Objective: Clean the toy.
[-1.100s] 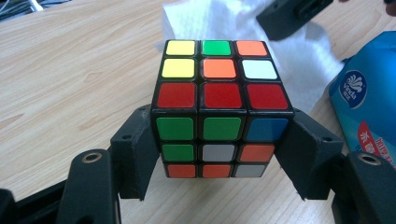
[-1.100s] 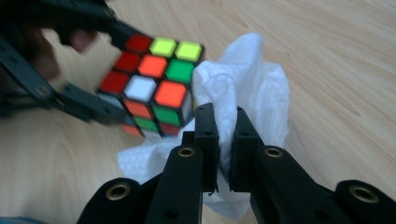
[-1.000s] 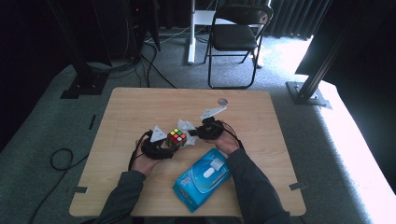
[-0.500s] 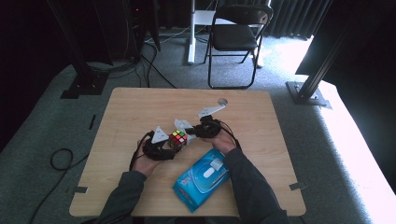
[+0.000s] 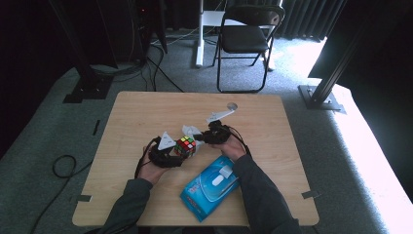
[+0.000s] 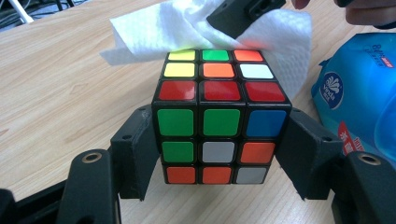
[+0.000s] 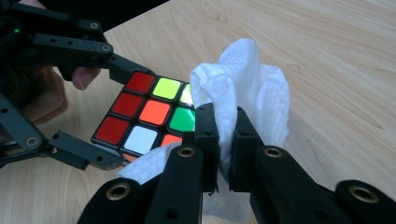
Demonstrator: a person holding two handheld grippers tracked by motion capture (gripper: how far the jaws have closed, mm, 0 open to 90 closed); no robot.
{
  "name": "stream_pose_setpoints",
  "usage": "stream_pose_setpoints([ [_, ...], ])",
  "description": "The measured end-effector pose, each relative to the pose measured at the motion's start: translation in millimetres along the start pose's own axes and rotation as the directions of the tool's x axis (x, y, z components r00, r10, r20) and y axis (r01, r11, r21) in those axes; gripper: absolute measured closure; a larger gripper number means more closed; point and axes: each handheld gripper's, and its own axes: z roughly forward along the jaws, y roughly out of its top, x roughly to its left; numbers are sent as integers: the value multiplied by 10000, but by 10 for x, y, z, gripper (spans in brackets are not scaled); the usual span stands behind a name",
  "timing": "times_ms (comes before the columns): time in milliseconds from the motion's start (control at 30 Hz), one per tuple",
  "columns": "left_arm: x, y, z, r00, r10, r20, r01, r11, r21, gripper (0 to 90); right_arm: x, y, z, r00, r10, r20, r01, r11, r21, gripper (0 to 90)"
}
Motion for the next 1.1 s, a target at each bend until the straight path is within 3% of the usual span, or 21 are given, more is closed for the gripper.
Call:
stream_pose_setpoints([
  [100, -11, 7, -5, 10000, 66, 35, -65, 10000, -44, 346, -20, -5, 2, 9999, 37, 158, -38, 10000, 40, 852],
  [400, -21, 18, -19, 9998, 188, 8, -188, 9998, -104, 346, -37, -28, 40, 9999, 137, -20, -137, 9997, 210, 852],
  [767, -15, 30, -45, 9999, 116, 23, -115, 9995, -284, 346, -79, -85, 84, 9994, 280, 223, -294, 9974, 654, 852],
  [933, -14, 28, -42, 9999, 104, 58, -102, 9995, -297, 346, -51, -70, 107, 10000, 66, 56, -71, 9957, 925, 852],
  [1100, -7, 26, -40, 9999, 32, 123, -29, 9997, -249, 345, -41, -69, 92, 9999, 21, -123, -11, 9966, 820, 855],
])
